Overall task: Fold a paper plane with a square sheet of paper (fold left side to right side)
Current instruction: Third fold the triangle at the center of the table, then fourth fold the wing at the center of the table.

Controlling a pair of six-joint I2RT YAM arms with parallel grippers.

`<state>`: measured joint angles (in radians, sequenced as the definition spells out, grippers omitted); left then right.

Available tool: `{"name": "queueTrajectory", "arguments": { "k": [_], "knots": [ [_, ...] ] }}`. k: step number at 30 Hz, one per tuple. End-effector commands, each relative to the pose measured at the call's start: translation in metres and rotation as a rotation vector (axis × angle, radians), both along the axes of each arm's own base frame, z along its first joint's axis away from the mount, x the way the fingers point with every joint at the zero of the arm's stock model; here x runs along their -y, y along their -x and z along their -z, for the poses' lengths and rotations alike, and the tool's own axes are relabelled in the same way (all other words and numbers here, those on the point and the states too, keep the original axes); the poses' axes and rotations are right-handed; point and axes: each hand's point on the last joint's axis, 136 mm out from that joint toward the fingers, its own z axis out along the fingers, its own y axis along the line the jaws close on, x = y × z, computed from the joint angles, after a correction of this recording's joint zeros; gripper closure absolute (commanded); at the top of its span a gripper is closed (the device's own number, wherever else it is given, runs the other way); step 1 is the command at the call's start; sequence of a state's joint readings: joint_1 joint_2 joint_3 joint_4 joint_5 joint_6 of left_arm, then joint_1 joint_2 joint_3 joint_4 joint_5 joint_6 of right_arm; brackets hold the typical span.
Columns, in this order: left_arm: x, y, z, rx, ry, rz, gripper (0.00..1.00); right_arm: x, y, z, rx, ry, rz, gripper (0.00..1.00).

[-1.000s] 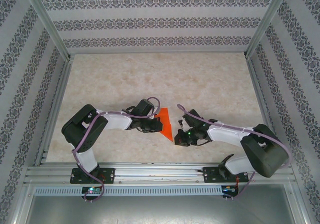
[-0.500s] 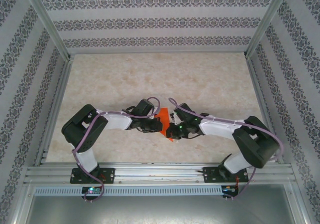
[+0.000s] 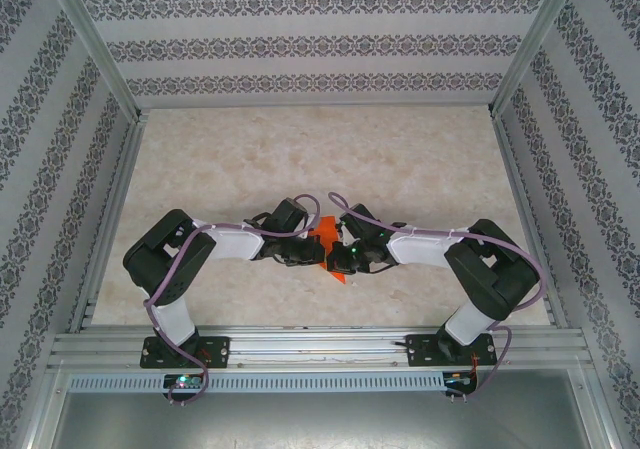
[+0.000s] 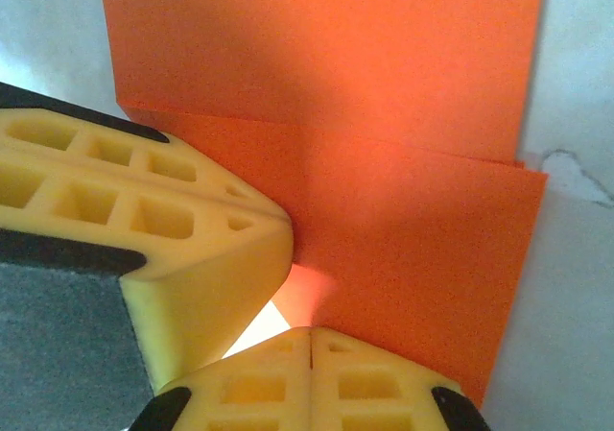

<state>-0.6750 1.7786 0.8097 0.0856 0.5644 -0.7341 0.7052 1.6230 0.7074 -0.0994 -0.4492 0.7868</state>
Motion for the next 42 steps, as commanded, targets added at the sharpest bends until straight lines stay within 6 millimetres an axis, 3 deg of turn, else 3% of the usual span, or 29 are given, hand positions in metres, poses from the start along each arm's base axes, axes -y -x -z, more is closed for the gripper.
{"name": "queueTrajectory", "arguments": {
  "k": [1,9,15,19,23,26,29,35,42],
  "knots": [
    [-0.018,0.010,0.026,-0.049,-0.110,-0.020,1.00,0.017,0.021,0.016,-0.059,0.068,0.011,1.00],
    [-0.019,0.009,0.026,-0.044,-0.122,-0.012,1.00,0.052,0.061,0.025,-0.123,0.123,0.025,1.00],
    [-0.016,0.007,0.019,-0.031,-0.101,-0.011,1.00,0.066,0.070,0.014,-0.125,0.127,0.012,1.00],
    [-0.004,0.002,-0.001,-0.002,-0.036,-0.005,0.94,0.063,0.051,-0.011,-0.031,0.060,0.007,1.00],
    [0.010,-0.009,-0.039,0.067,0.059,0.009,0.82,0.059,0.024,-0.036,0.106,-0.021,-0.008,0.78],
    [0.009,-0.017,-0.063,0.123,0.092,-0.004,0.75,0.055,0.002,-0.047,0.200,-0.062,-0.035,0.59],
    [-0.010,-0.027,-0.077,0.174,0.093,-0.067,0.67,0.047,-0.016,-0.055,0.276,-0.097,-0.062,0.51],
    [-0.058,-0.035,-0.078,0.190,0.072,-0.197,0.57,0.025,-0.036,-0.058,0.343,-0.153,-0.153,0.43],
    [-0.085,-0.039,-0.072,0.166,0.113,-0.315,0.49,0.011,-0.054,-0.043,0.319,-0.164,-0.160,0.48]
  ]
}}
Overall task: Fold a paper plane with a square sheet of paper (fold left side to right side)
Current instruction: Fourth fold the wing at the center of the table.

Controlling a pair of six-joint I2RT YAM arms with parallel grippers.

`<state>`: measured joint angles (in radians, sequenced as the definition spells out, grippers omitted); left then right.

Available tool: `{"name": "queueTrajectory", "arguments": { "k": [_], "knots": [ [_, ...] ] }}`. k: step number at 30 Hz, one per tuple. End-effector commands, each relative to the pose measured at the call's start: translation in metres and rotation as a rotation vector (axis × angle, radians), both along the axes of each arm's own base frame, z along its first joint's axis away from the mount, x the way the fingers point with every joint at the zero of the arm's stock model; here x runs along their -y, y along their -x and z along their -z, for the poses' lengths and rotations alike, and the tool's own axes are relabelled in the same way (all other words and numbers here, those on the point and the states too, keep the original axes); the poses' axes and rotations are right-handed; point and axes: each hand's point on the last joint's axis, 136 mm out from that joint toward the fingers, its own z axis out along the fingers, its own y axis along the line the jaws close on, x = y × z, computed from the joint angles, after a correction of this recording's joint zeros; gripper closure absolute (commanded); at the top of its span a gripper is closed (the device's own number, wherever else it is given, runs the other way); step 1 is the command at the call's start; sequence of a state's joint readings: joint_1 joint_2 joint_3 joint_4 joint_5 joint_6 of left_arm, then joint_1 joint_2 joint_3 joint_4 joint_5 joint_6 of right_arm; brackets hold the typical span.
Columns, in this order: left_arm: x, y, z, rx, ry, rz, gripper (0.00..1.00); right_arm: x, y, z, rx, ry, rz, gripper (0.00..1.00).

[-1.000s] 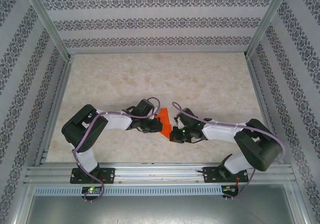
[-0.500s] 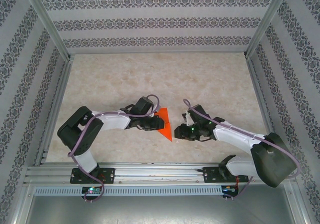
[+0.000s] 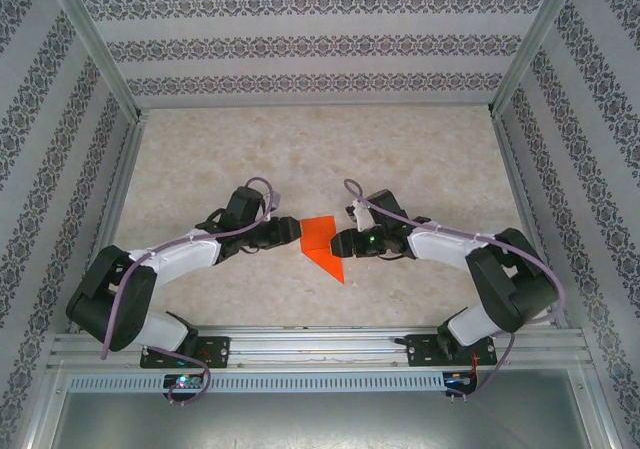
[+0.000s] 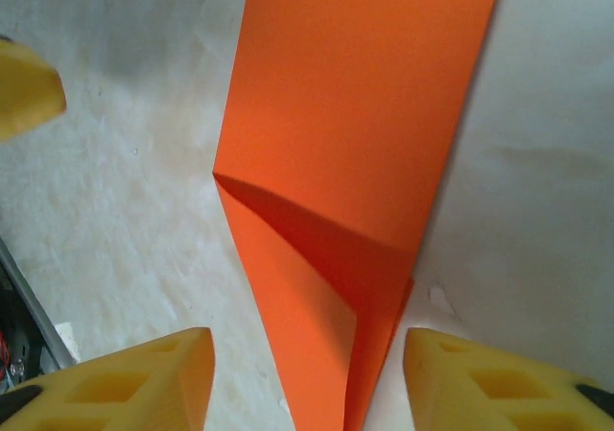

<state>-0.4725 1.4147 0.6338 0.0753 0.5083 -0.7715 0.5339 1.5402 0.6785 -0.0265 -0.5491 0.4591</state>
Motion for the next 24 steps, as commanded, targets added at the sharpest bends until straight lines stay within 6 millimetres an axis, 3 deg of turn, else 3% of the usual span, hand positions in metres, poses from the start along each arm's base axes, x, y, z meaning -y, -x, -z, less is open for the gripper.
{"name": "queueTrajectory", "arguments": {
  "k": [1,4,10,24],
  "knots": [
    [-0.006,-0.009,-0.008,0.018,0.057,-0.057,0.49,-0.014,-0.013,-0.009,0.044,-0.054,-0.038,0.52],
    [-0.010,-0.011,-0.003,0.001,0.070,-0.079,0.49,-0.018,-0.011,-0.007,0.026,-0.068,-0.051,0.64],
    [-0.013,-0.026,-0.002,0.022,0.081,-0.101,0.49,-0.011,-0.008,-0.013,0.046,-0.063,-0.041,0.99],
    [0.022,-0.046,0.011,-0.041,0.201,0.006,0.50,0.002,-0.009,-0.033,0.108,-0.118,0.028,1.00]
  ]
}}
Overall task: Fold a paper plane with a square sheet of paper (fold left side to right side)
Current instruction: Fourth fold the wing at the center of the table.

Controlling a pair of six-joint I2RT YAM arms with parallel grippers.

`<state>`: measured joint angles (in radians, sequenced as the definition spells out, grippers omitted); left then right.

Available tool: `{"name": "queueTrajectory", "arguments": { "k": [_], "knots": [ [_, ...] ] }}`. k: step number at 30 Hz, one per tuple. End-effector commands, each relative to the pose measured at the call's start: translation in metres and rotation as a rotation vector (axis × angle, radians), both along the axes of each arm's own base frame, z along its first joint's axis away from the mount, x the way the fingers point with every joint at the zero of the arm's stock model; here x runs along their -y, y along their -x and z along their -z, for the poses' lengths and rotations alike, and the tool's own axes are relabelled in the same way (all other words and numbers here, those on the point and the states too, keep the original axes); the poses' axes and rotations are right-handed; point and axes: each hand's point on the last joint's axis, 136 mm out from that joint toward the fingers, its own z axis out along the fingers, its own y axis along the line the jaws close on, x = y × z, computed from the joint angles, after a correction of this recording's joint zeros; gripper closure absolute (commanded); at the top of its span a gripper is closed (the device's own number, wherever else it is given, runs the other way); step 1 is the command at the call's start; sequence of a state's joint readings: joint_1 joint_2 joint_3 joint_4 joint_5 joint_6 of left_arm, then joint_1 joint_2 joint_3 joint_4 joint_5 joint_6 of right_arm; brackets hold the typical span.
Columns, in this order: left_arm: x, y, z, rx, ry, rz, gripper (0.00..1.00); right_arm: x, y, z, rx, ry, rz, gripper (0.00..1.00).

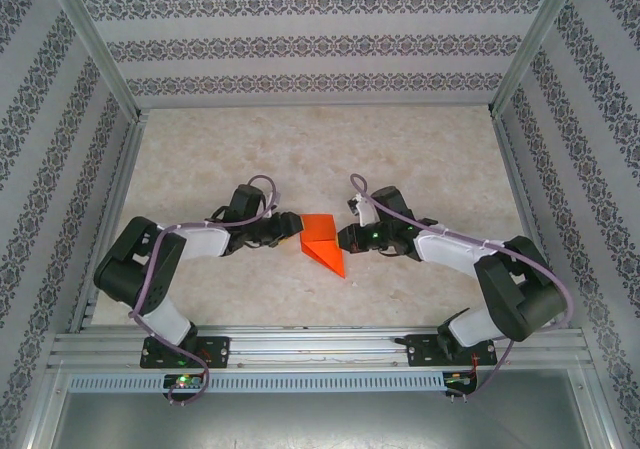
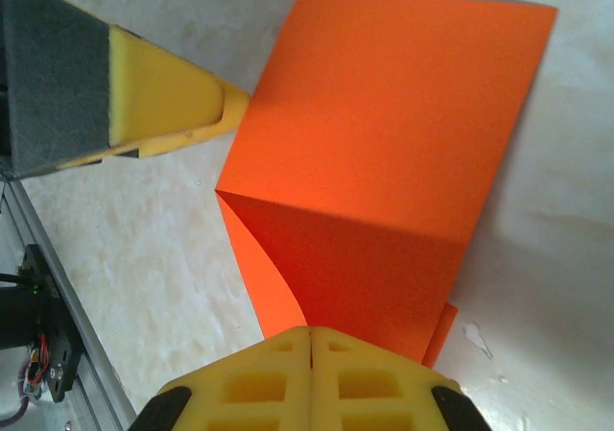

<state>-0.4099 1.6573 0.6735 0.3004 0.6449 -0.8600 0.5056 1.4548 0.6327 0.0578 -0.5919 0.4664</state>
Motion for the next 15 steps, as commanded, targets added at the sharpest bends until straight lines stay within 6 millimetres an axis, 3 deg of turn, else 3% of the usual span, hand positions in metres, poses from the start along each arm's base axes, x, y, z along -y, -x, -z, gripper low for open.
{"name": "queueTrajectory", "arguments": {
  "k": [1,8,14,15],
  "knots": [
    [0.012,-0.016,-0.016,0.042,0.084,0.025,0.50,0.002,-0.003,-0.007,0.021,-0.029,0.024,1.00],
    [0.022,-0.024,-0.003,0.019,0.100,0.049,0.60,0.001,-0.002,-0.004,0.009,-0.043,0.027,1.00],
    [0.026,-0.029,-0.001,0.029,0.109,0.047,0.80,0.003,-0.004,-0.002,0.004,-0.039,0.040,1.00],
    [0.025,-0.029,-0.002,0.030,0.108,0.046,0.82,0.004,-0.005,-0.004,0.011,-0.035,0.046,0.93]
  ]
}}
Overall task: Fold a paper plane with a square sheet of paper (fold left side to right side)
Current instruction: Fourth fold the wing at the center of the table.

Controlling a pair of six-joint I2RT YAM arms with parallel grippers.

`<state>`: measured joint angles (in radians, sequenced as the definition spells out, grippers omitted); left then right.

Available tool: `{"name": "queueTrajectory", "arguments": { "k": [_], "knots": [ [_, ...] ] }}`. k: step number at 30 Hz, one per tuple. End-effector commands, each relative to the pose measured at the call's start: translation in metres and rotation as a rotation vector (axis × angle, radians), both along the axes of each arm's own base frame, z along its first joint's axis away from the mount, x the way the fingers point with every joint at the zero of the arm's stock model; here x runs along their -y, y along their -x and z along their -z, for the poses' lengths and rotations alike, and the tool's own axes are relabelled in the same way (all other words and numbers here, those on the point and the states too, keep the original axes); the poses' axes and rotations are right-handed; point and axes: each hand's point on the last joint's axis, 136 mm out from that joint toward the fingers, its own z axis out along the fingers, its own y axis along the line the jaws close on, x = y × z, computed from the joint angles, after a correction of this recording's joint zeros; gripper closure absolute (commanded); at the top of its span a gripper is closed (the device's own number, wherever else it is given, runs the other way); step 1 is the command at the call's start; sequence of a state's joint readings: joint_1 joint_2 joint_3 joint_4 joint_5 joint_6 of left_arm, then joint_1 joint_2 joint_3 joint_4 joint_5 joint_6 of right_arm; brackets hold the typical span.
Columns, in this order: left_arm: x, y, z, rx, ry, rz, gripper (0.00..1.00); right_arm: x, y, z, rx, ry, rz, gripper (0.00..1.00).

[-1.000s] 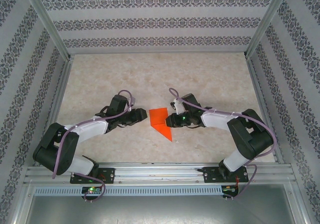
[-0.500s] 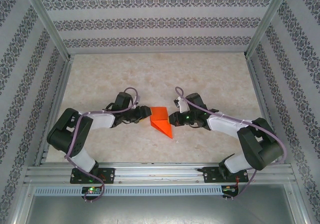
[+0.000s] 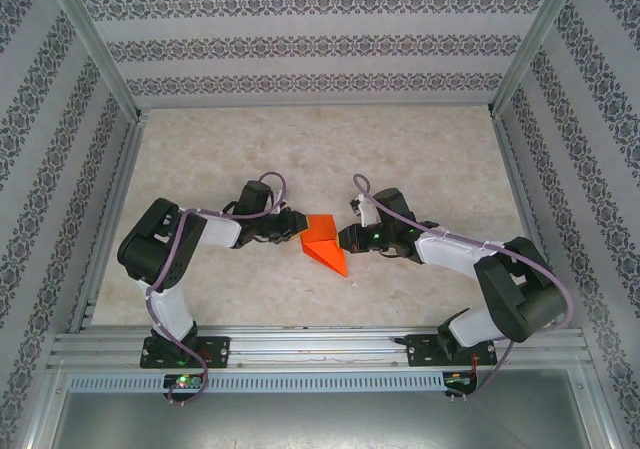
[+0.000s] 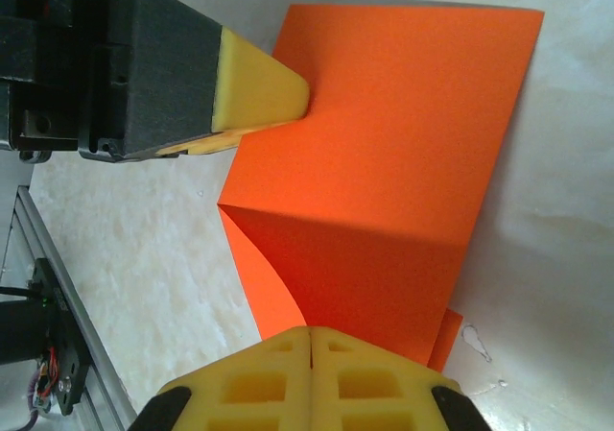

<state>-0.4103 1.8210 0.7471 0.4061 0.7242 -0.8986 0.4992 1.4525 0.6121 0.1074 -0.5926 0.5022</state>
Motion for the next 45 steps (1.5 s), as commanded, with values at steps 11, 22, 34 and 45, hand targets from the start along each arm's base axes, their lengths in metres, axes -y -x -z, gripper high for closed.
{"name": "queueTrajectory", "arguments": {
  "k": [11,22,34,45],
  "knots": [
    [0.010,-0.011,-0.027,0.074,0.057,0.015,0.77,0.034,0.001,-0.025,0.195,0.334,0.142,0.52],
    [0.019,-0.011,-0.052,0.110,0.073,0.030,0.81,0.000,0.039,-0.004,0.340,0.643,0.046,0.46],
    [0.029,-0.009,-0.067,0.130,0.071,0.051,0.81,-0.018,0.036,0.028,0.372,0.813,0.007,0.53],
    [0.033,-0.009,-0.072,0.139,0.068,0.055,0.82,-0.012,0.031,0.040,0.385,0.888,0.002,0.59]
  ]
}}
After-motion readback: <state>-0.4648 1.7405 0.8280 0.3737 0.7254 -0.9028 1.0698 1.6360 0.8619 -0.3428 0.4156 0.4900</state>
